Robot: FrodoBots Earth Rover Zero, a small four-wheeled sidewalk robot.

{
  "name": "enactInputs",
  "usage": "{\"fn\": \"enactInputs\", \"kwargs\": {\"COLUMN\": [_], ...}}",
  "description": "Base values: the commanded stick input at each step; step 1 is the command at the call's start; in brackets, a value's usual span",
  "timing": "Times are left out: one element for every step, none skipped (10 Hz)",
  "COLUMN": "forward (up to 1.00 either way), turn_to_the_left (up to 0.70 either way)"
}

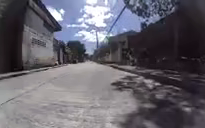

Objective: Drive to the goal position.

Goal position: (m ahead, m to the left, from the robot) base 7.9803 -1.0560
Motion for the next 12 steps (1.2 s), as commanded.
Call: {"fn": "enactInputs", "kwargs": {"forward": [1.0, 1.0, 1.0, 1.0, 1.0, 1.0, 1.0, 1.0, 1.0, 1.0, 1.0, 1.0], "turn_to_the_left": [0.1, 0.11, 0.08, 0.05, 0.02, 0.0, 0.0, 0.0, 0.07, 0.15, 0.06, 0.0]}}
